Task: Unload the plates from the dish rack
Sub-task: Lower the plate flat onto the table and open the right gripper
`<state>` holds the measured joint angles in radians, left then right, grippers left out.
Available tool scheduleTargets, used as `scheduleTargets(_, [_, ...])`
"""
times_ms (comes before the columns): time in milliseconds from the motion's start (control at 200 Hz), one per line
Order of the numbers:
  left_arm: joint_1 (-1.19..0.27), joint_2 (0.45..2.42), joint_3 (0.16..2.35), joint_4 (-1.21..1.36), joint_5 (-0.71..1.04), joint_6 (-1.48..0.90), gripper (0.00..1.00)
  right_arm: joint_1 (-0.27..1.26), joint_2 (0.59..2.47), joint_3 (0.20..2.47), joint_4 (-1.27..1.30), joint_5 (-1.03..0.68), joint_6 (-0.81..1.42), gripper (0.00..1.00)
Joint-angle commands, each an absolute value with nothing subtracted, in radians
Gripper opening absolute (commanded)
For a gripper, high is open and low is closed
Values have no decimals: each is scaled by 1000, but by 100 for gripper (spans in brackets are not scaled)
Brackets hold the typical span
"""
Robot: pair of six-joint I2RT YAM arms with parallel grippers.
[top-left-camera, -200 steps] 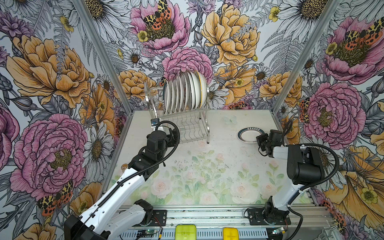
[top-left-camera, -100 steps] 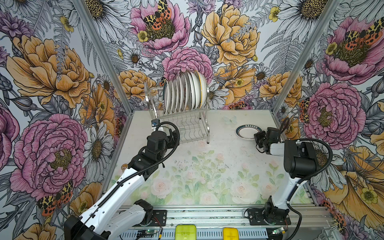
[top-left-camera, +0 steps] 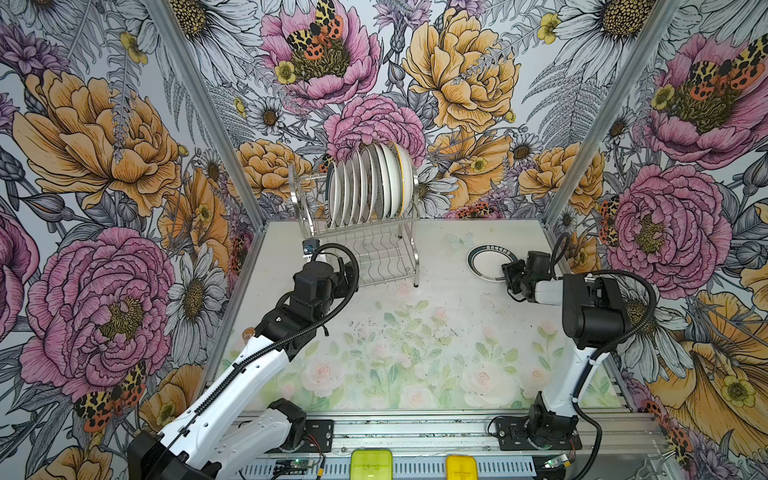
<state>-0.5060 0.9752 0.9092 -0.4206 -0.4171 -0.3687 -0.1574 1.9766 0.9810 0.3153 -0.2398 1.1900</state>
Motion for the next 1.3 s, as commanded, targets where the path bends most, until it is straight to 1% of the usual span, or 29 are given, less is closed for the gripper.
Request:
scheduleTargets(0, [-495,969,969,-474,-414,-394,99,-142,2012,1019,252,-235,1190,43])
scheduleTargets(75, [-494,977,992,-499,-404,-394,99,-135,2020,1036,227,-227,1191,48])
scheduleTargets(100, [-494,978,998,-507,-401,-395,99,-132,2021,1043,211,-221,1192,51])
scheduleTargets(125, [-494,979,1004,-513,-398,-396,99,-130,2023,1049,197,-216,1192,56])
scheduleTargets(175, [-493,982,1013,-521,-394,-401,99,-125,2027,1068,159,-204,1189,62])
scheduleTargets(270, [-493,992,1038,-553,-406,-424,99,-109,2025,1106,40,-155,1171,66])
scheduleTargets(350, [-494,1009,1066,-586,-410,-441,99,-104,2017,1124,-34,-110,1167,72])
scheduleTargets(495, [-494,1040,1101,-631,-441,-484,99,-103,1996,1124,-118,-57,1169,81])
scheduleTargets(636, [-494,1063,1110,-646,-475,-501,99,-106,1966,1107,-180,-12,1164,87])
scheduleTargets(876, [-492,1063,1109,-655,-526,-499,99,-115,1911,1063,-208,7,1143,91])
scheduleTargets(971, [-489,1064,1117,-667,-522,-492,99,-108,1857,1041,-226,25,1117,96])
scheduleTargets(996, [-486,1067,1120,-673,-516,-492,99,-105,1838,1037,-237,34,1109,99])
scheduleTargets(1111, [-456,1082,1153,-717,-461,-494,99,-99,1745,1027,-294,54,1029,99])
scheduleTargets(1196, [-442,1089,1168,-726,-408,-462,99,-92,1680,1036,-331,32,931,99])
scheduleTargets(1296, [-441,1082,1167,-724,-393,-435,99,-77,1602,1052,-365,11,809,99])
